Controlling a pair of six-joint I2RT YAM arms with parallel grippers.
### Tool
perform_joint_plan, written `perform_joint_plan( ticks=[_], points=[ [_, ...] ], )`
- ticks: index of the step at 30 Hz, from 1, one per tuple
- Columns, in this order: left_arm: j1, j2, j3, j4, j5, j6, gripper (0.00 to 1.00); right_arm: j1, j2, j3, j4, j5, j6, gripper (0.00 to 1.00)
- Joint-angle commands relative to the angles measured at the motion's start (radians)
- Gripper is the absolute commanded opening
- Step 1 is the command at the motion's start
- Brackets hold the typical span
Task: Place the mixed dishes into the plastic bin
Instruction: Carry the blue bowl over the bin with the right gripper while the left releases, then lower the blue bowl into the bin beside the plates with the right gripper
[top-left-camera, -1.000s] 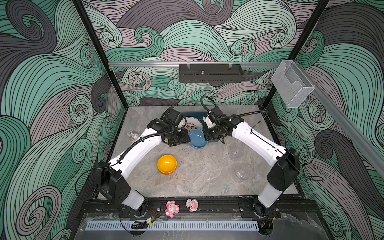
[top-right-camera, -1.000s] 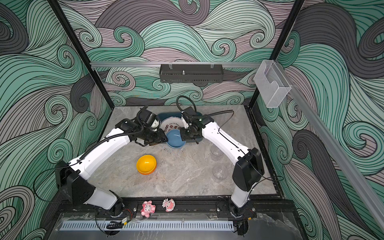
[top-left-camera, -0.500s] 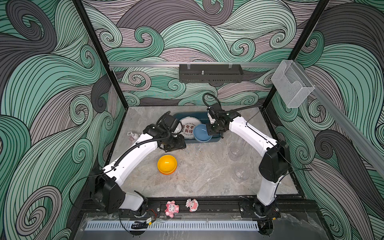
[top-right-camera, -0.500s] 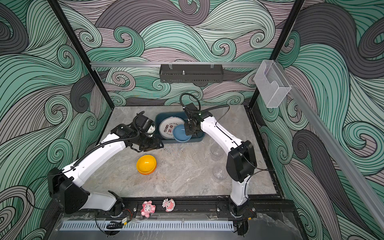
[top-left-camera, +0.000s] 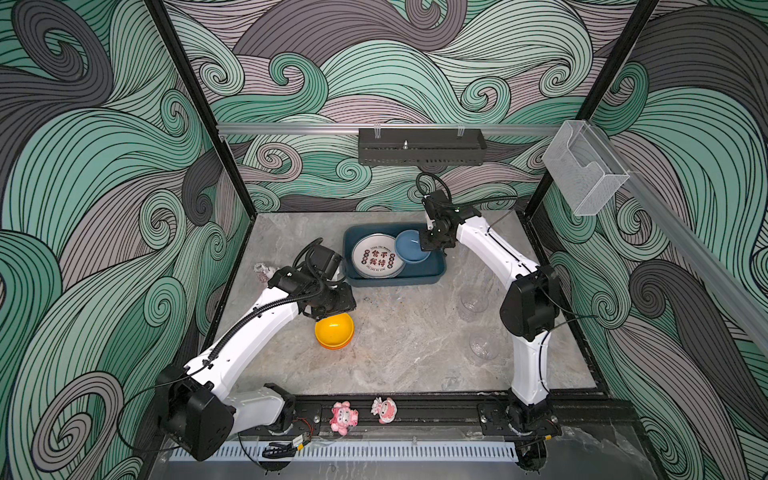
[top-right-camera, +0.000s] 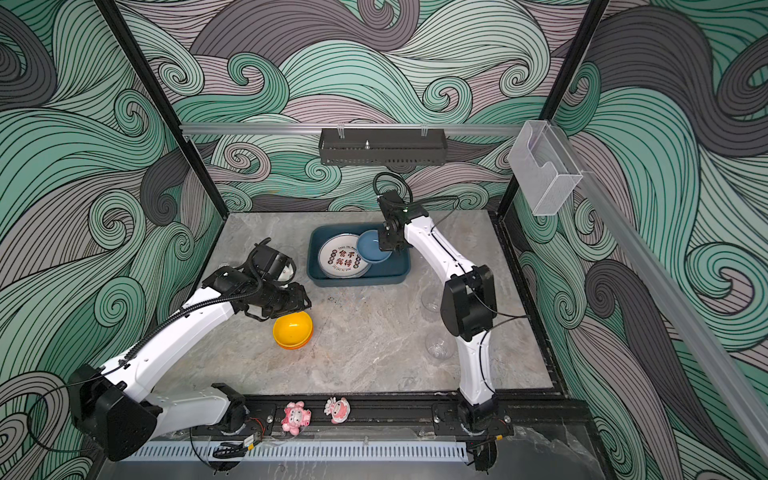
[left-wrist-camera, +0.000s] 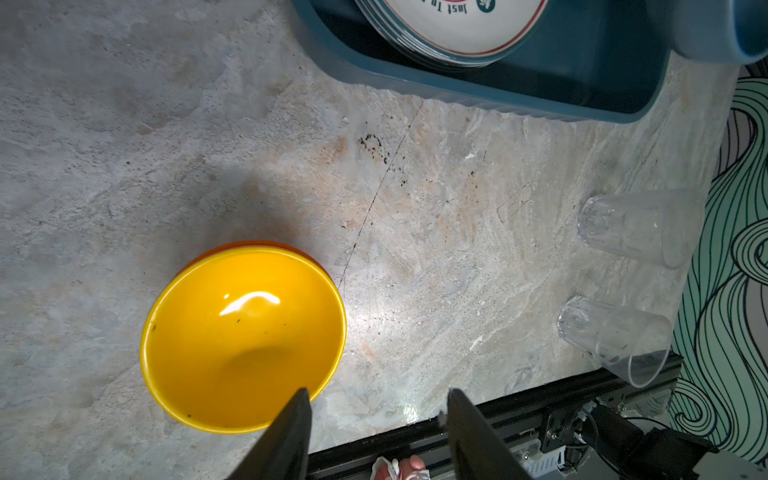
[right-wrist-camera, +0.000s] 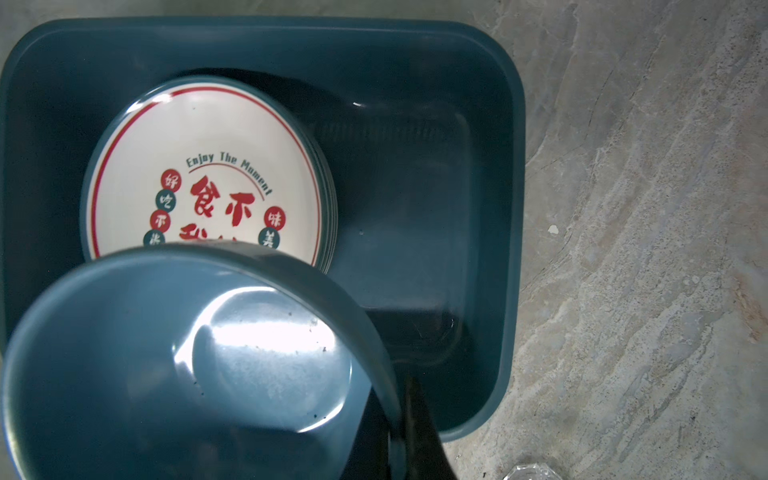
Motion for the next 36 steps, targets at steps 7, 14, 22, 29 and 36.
perform_joint_plan(
  ticks=[7, 14, 22, 29, 36],
  points=[
    [0.028, -0.045, -0.017, -0.030, -0.031, -0.022, 0.56, -0.062, 0.170, 0.234, -0.075, 0.007, 0.010, 0.03],
    [0.039, -0.044, -0.019, -0.048, -0.041, -0.025, 0.55, -0.091, 0.276, 0.356, -0.087, -0.011, 0.026, 0.03],
    [0.047, -0.013, -0.005, -0.054, -0.038, -0.029, 0.56, -0.112, 0.367, 0.443, -0.096, -0.007, 0.049, 0.03],
    [0.050, 0.022, 0.007, -0.075, -0.017, -0.022, 0.55, -0.122, 0.428, 0.497, -0.096, 0.017, 0.058, 0.04],
    [0.055, 0.046, 0.012, -0.086, 0.002, -0.026, 0.55, -0.129, 0.468, 0.533, -0.096, 0.034, 0.067, 0.04]
  ],
)
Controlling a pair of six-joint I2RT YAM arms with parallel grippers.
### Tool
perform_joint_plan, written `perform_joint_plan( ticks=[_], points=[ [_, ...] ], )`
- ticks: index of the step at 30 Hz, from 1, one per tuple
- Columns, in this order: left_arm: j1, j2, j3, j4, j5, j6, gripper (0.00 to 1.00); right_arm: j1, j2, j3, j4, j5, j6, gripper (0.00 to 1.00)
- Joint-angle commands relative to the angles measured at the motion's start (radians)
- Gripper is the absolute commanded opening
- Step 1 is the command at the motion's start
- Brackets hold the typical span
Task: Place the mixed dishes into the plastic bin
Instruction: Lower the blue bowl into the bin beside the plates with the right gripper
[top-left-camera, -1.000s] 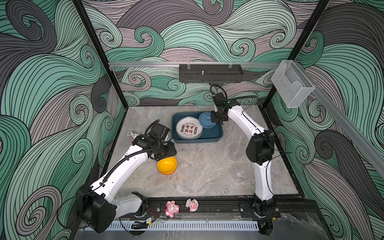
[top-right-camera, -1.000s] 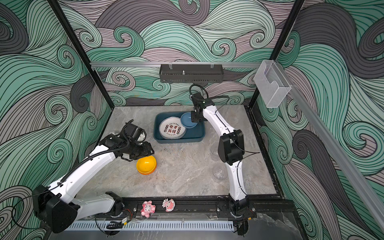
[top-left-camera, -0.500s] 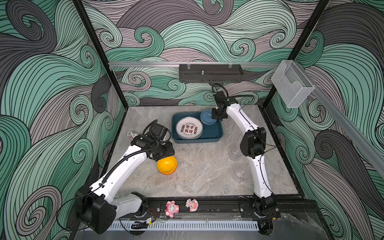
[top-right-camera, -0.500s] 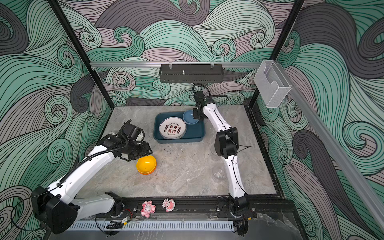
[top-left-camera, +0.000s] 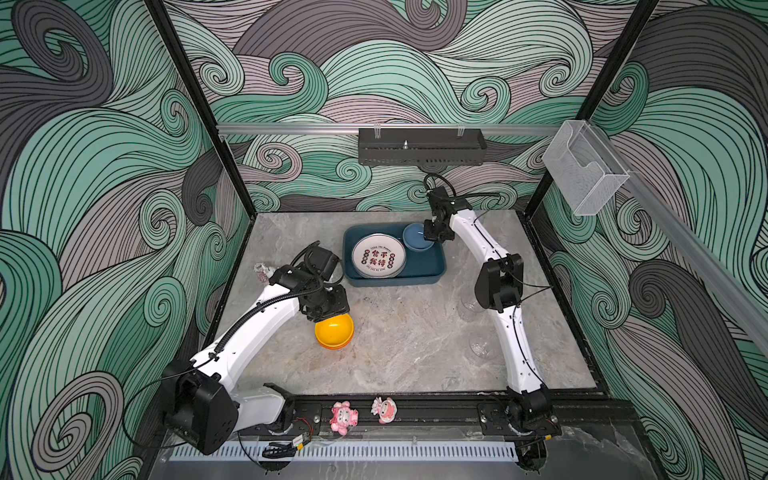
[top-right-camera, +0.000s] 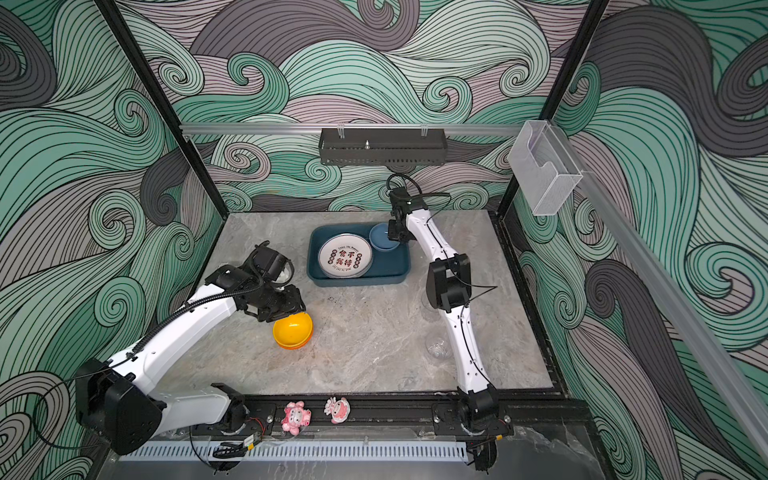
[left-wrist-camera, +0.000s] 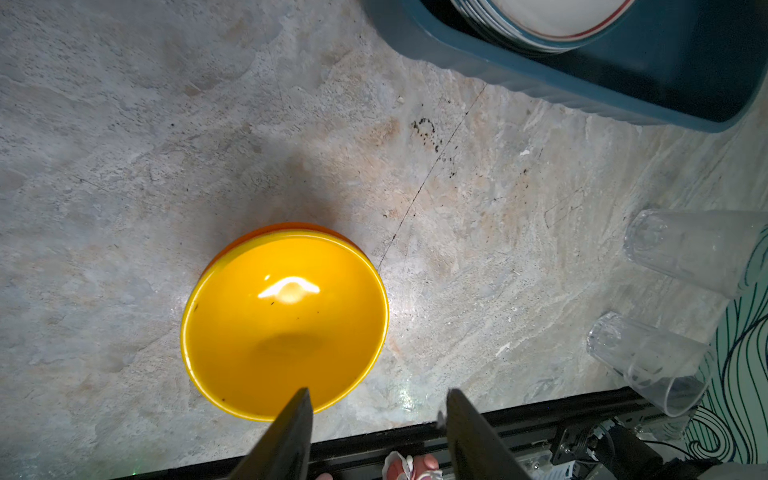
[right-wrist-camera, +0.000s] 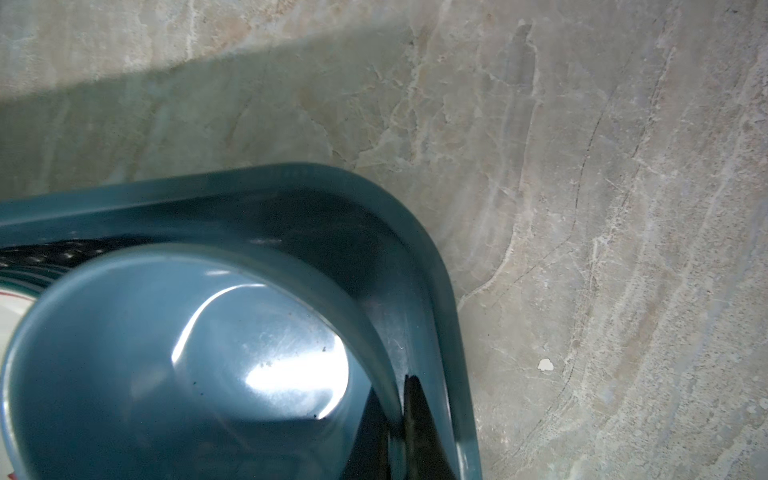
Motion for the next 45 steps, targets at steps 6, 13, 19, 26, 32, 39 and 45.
perform_joint_plan(
  ticks=[6, 13, 19, 26, 32, 39, 45],
  points=[
    [0.012, 0.012, 0.022, -0.041, 0.010, -0.006, 0.55, -0.009, 0.035, 0.055, -0.003, 0.041, 0.018, 0.04],
    [0.012, 0.018, 0.017, -0.039, 0.012, -0.006, 0.55, -0.008, 0.054, 0.063, -0.004, 0.052, 0.030, 0.05],
    [0.013, 0.025, 0.016, -0.038, 0.013, -0.007, 0.55, -0.008, 0.066, 0.069, -0.003, 0.056, 0.035, 0.06],
    [0.014, 0.027, 0.011, -0.036, 0.015, -0.006, 0.54, -0.008, 0.078, 0.074, -0.004, 0.064, 0.038, 0.07],
    [0.014, 0.035, 0.010, -0.035, 0.020, -0.007, 0.54, -0.006, 0.085, 0.074, -0.003, 0.066, 0.043, 0.08],
    [0.016, 0.029, 0.007, -0.036, 0.020, -0.008, 0.54, -0.006, 0.092, 0.073, -0.004, 0.079, 0.044, 0.11],
    [0.019, 0.030, 0.002, -0.032, 0.021, -0.009, 0.54, -0.004, 0.090, 0.069, -0.004, 0.083, 0.043, 0.15]
  ],
)
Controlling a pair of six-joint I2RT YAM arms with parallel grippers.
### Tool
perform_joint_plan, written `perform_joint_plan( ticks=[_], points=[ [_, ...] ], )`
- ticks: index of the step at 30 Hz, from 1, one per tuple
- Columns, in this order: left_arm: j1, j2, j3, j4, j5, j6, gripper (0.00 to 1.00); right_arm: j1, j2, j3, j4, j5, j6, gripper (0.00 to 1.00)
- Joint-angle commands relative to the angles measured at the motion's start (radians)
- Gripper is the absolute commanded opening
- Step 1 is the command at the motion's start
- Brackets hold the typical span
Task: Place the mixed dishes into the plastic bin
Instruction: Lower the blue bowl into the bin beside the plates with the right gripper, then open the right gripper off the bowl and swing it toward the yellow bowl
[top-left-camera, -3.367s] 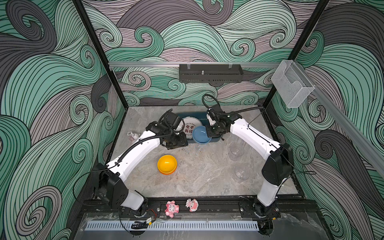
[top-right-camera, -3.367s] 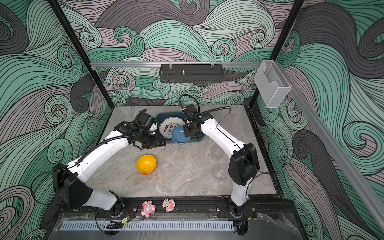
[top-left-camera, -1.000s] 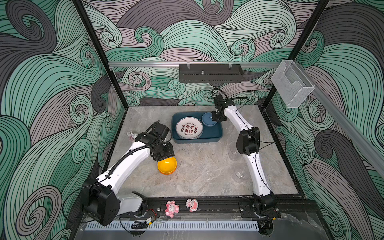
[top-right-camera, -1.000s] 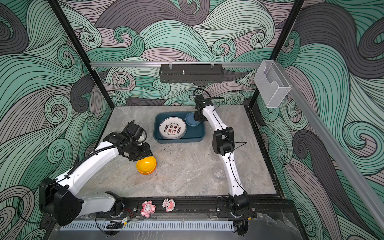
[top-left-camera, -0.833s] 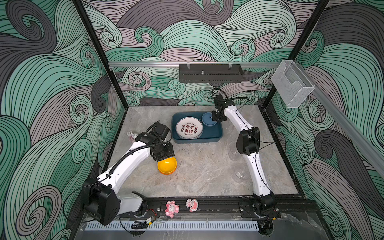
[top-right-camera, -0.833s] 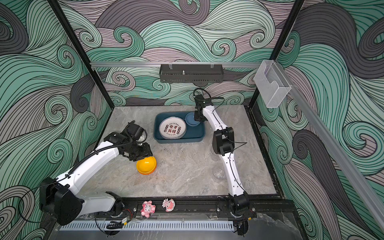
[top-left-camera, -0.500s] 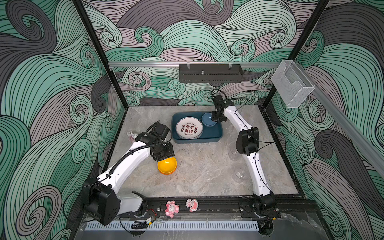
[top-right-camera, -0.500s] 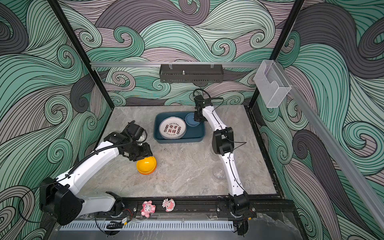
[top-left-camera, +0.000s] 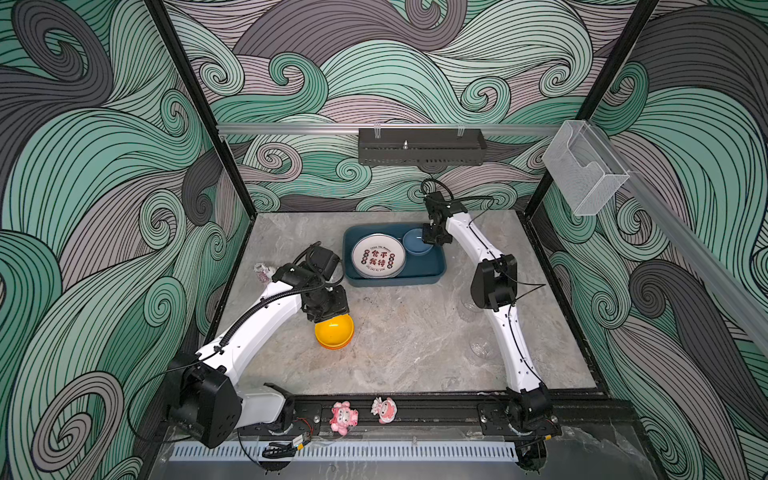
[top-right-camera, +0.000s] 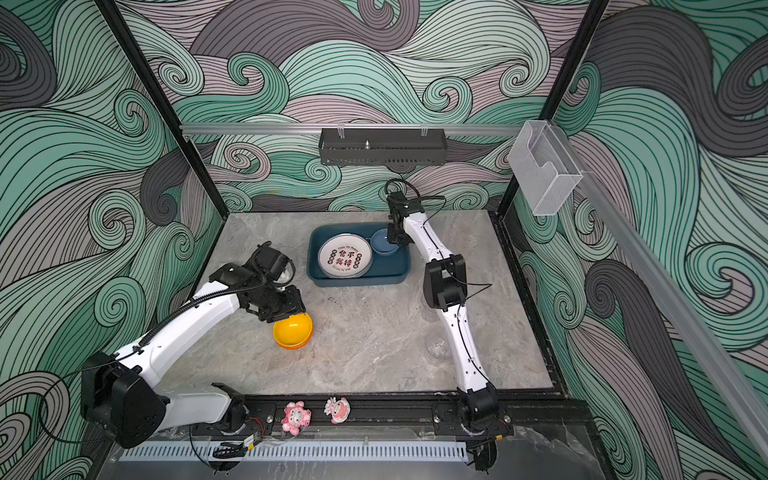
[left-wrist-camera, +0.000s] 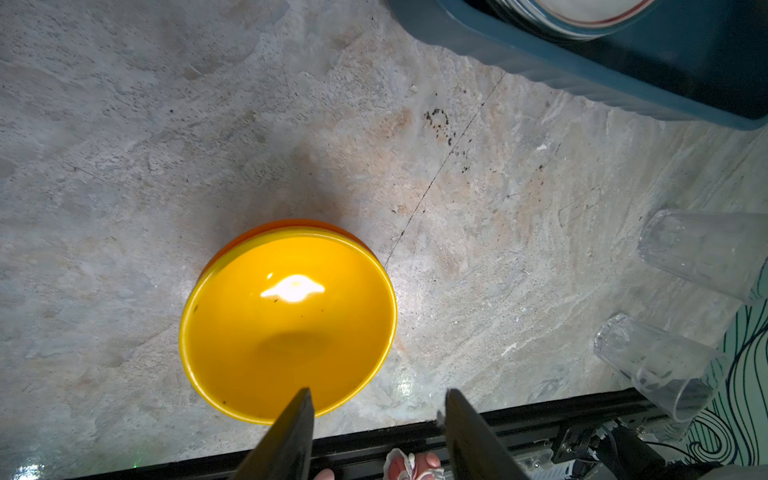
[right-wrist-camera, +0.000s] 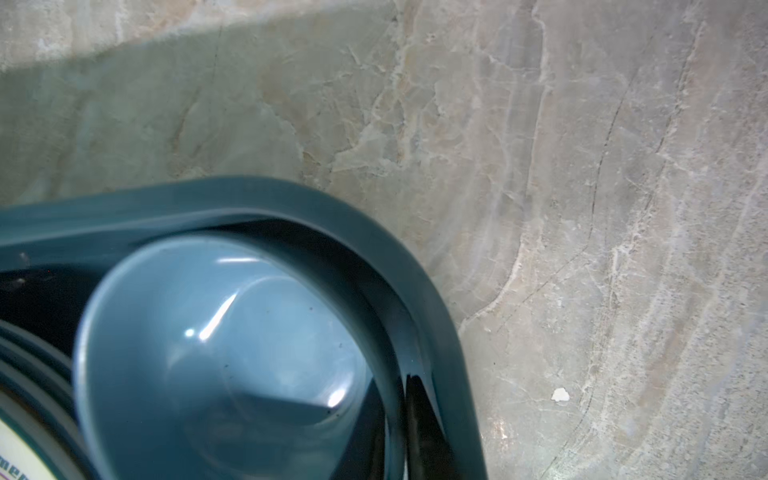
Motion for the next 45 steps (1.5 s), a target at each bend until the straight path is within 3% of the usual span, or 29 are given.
perform_joint_plan(
  ticks=[1, 8, 19, 26, 37, 45],
  points=[
    [0.008, 0.002, 0.002, -0.025, 0.013, -0.010, 0.54, -0.008, 0.014, 0.022, -0.008, 0.045, 0.012, 0.16],
    [0.010, -0.008, 0.005, -0.022, 0.009, -0.010, 0.54, -0.001, -0.054, -0.018, -0.007, 0.060, 0.001, 0.29],
    [0.026, -0.072, -0.010, -0.015, -0.017, -0.012, 0.54, 0.013, -0.227, -0.151, -0.006, 0.075, -0.015, 0.31],
    [0.052, -0.129, -0.027, -0.032, -0.051, -0.007, 0.54, 0.041, -0.354, -0.249, -0.006, 0.020, -0.016, 0.31],
    [0.089, -0.223, -0.087, -0.086, -0.175, -0.029, 0.54, 0.084, -0.675, -0.652, 0.141, -0.275, -0.015, 0.31],
    [0.100, -0.186, -0.084, -0.162, -0.223, -0.072, 0.52, 0.103, -0.914, -1.039, 0.409, -0.641, 0.055, 0.31]
  ],
)
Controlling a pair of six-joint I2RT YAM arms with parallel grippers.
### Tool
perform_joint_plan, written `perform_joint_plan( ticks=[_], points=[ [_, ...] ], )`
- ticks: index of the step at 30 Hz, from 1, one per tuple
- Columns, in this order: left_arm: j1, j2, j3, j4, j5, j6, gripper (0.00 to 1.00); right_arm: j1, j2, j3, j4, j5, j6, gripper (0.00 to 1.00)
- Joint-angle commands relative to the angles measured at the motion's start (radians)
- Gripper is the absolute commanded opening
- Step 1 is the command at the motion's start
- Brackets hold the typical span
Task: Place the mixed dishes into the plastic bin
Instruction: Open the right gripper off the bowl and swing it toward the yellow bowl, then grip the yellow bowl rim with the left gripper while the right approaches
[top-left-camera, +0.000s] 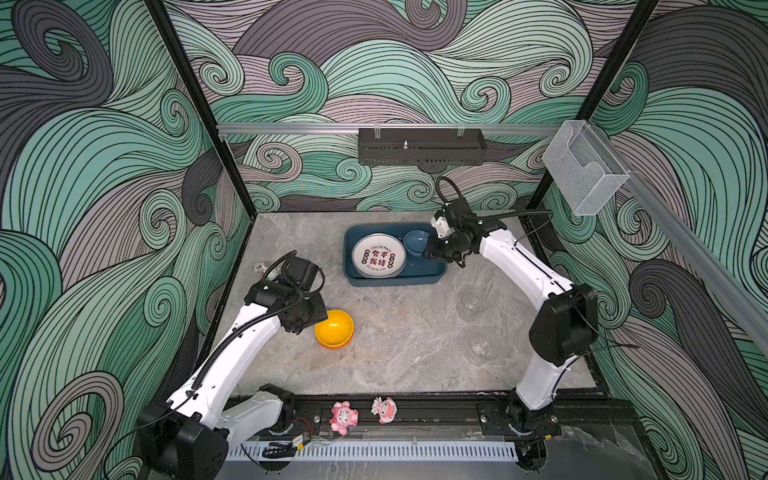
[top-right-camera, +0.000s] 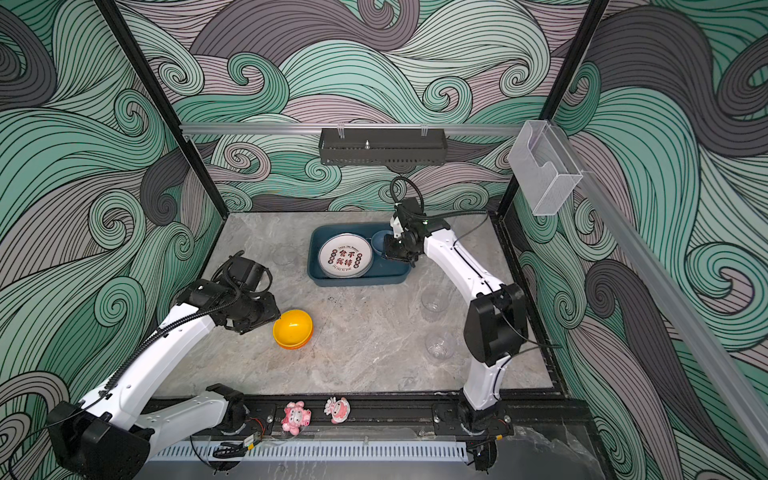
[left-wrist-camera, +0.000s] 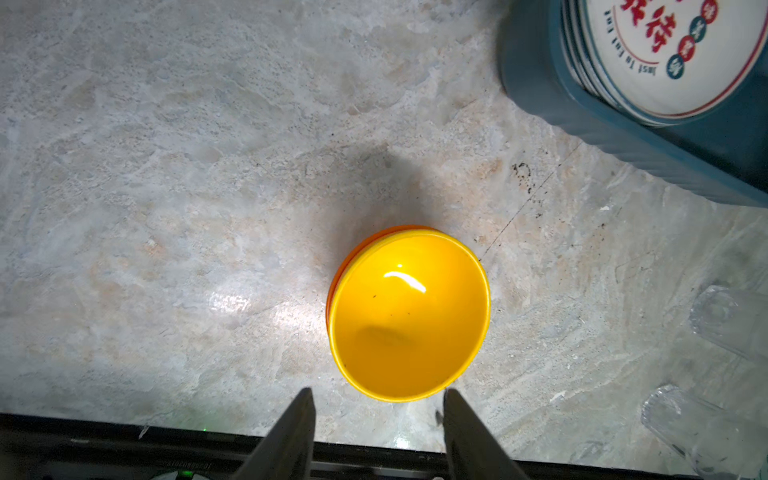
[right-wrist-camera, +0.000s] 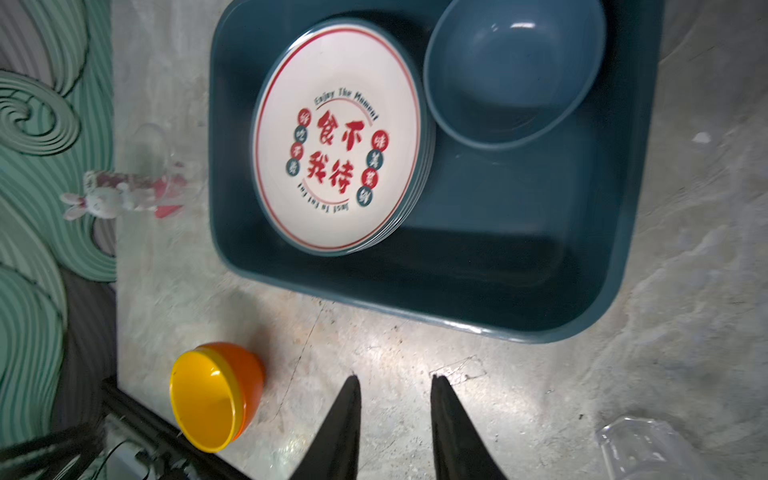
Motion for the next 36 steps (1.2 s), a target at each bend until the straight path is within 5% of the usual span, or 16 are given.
perform_joint_plan(
  ticks=[1, 13, 36],
  points=[
    [0.007, 0.026, 0.003, -0.078, -0.045, -0.036, 0.52, 0.022, -0.082, -0.130, 0.177, -0.230, 0.051, 0.31],
    [0.007, 0.174, -0.004, -0.095, -0.035, -0.085, 0.44, 0.193, -0.226, -0.398, 0.328, -0.417, -0.014, 0.35],
    [0.009, 0.273, -0.087, 0.021, -0.028, -0.085, 0.29, 0.282, -0.204, -0.485, 0.324, -0.366, -0.046, 0.35]
  ],
)
